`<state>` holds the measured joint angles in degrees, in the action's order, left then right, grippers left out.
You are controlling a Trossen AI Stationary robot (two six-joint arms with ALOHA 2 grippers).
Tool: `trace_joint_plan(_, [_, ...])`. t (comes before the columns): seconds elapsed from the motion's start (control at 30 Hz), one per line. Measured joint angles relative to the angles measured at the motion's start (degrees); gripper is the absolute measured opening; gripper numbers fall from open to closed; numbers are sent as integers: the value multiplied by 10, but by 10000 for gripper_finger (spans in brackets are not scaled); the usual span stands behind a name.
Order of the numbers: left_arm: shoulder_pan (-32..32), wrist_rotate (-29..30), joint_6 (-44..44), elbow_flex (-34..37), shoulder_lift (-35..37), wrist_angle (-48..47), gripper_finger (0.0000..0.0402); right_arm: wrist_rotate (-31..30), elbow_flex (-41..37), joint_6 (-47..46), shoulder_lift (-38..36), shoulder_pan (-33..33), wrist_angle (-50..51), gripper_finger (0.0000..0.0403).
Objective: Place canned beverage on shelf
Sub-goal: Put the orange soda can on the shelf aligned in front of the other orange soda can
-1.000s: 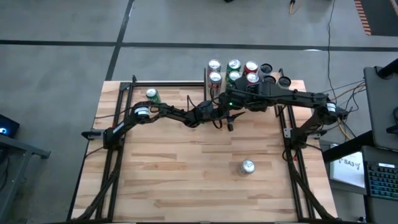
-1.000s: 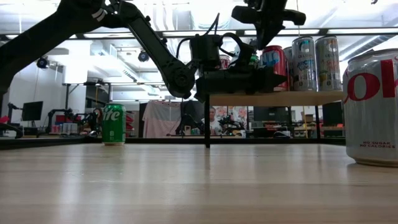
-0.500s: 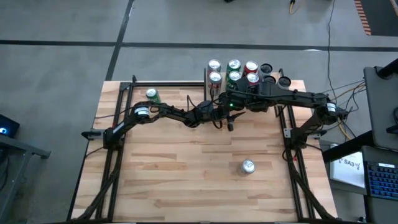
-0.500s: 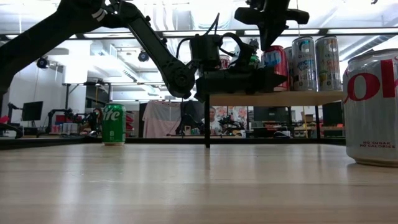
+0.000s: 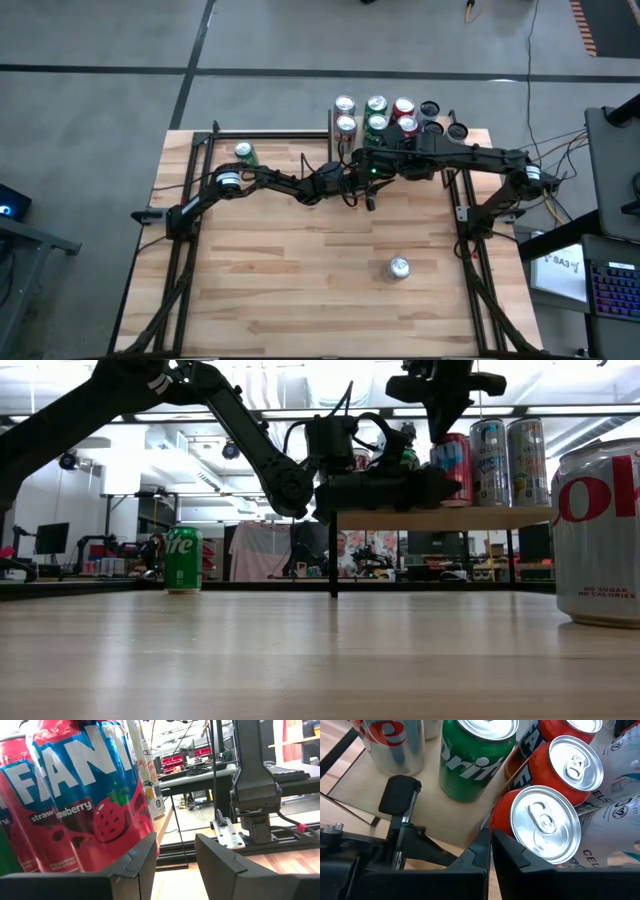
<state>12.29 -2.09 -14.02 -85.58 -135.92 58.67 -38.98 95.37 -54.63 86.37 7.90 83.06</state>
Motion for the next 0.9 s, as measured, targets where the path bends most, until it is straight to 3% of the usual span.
trace_joint_plan(0.57, [1,-2,0,0,0,0,121,-3,55,19,-1,-23,3,9])
trace_joint_plan(0.9, [2,-1,0,0,0,0,121,94,72,-29,-1,-26,43,9])
